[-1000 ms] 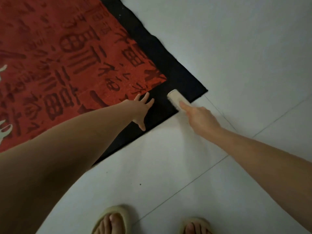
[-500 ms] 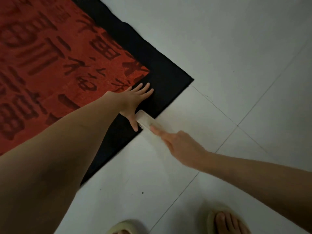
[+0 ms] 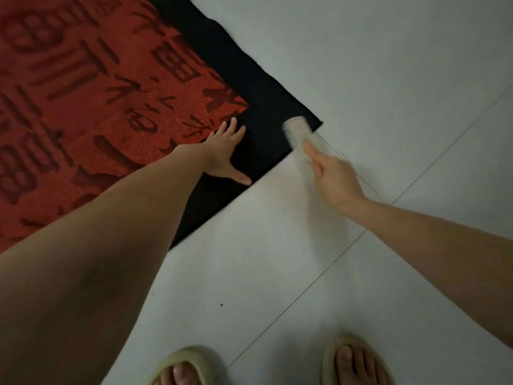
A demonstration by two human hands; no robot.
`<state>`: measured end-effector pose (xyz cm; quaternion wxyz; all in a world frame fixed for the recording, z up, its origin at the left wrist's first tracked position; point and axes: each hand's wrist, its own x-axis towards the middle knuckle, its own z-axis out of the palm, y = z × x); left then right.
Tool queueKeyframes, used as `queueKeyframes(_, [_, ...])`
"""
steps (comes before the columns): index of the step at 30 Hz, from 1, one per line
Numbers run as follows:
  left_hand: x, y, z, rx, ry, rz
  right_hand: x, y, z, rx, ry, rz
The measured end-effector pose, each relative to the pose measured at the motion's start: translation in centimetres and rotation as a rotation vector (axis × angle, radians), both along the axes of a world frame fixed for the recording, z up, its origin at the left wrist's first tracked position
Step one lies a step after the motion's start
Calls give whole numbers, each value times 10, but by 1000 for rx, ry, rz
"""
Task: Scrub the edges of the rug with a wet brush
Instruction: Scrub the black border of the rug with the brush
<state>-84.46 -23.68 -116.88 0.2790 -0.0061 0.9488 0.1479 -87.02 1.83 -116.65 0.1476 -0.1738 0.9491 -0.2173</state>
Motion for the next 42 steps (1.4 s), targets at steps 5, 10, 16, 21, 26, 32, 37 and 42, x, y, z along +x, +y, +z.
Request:
queueKeyframes(5, [-11, 15, -2, -46, 5, 204, 47, -30, -2, -166, -81, 119])
queueKeyframes(10, [-14, 20, 4, -57, -52, 246, -21, 7, 6, 18, -3, -7])
queueKeyframes(16, [-22, 27, 5, -51, -94, 300, 26, -11, 5, -100, -59, 298])
queueKeyframes(21, [-24, 33, 2, -32, -75, 345, -18, -16, 3, -77, -57, -108])
queueKeyframes(26, [-19, 31, -6, -41, 10, 365, 9, -30, 3, -59, -61, 216])
queueKeyframes(32, [-26, 33, 0, -154, -14, 276, -22, -24, -1, -82, -22, -80])
queueKeyframes(37, [-35, 29, 2, -206, -31, 173, -34, -9, -5, -68, -26, 28])
queueKeyframes(42, [-51, 29, 8, -155, 9, 243, -55, -28, 9, -105, 15, -131])
